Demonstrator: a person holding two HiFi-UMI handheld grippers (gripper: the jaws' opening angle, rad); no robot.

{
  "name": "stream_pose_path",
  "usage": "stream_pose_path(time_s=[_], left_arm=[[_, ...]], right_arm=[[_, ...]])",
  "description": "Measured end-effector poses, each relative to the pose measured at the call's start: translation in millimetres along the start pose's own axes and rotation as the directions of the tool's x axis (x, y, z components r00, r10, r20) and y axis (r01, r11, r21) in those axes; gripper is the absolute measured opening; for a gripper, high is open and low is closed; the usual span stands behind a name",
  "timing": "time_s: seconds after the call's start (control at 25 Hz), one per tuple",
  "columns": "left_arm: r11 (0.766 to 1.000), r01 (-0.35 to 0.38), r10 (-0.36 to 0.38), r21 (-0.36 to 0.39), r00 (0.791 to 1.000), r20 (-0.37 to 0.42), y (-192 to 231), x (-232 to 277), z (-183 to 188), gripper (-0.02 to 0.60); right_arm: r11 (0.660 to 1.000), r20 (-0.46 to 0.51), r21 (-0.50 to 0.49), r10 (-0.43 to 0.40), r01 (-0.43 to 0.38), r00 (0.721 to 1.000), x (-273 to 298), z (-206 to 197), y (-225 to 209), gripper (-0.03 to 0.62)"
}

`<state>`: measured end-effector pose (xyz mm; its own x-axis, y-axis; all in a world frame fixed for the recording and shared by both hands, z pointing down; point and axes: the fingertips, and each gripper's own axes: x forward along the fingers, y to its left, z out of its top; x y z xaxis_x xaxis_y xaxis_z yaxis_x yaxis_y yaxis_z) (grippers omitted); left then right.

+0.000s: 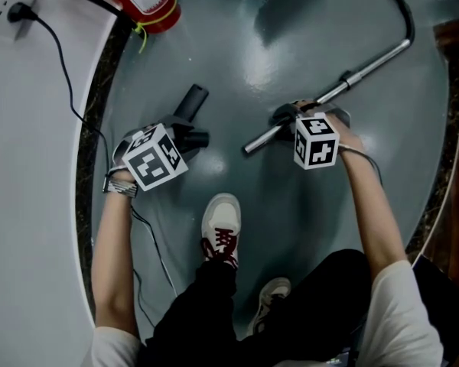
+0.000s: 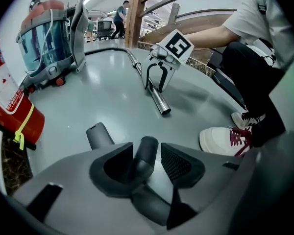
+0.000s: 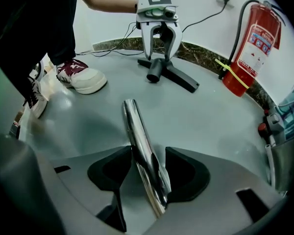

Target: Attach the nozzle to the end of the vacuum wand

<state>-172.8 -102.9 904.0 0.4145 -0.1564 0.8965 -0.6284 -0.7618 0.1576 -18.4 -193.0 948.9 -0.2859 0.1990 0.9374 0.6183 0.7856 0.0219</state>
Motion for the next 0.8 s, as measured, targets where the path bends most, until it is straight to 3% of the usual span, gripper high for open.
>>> stream_pose_path(time_s=[0.2,0.48,0.8], left_arm=[[1.0,0.007,-0.006,0.012,1.0,-0.019,0,5,-5,0.186],[1.0,0.014,-0.013,0.025,0.997,-0.07,2,11,-14,0.189],[1.0,0.026,-0.025,0.014,0.997,-0.066,5,14,-17,0.189]], right_arm=[[1.0,-0.03,0.011,0.002,-0.002,1.0,8,-13,0,0.222],[0.999,-0.066,-0.046,0.013,-0.016,0.998,11,-10,4,0.205],[0.999,-0.067,-0.039,0.004,-0.007,0.998,11,-8,3,0.199]])
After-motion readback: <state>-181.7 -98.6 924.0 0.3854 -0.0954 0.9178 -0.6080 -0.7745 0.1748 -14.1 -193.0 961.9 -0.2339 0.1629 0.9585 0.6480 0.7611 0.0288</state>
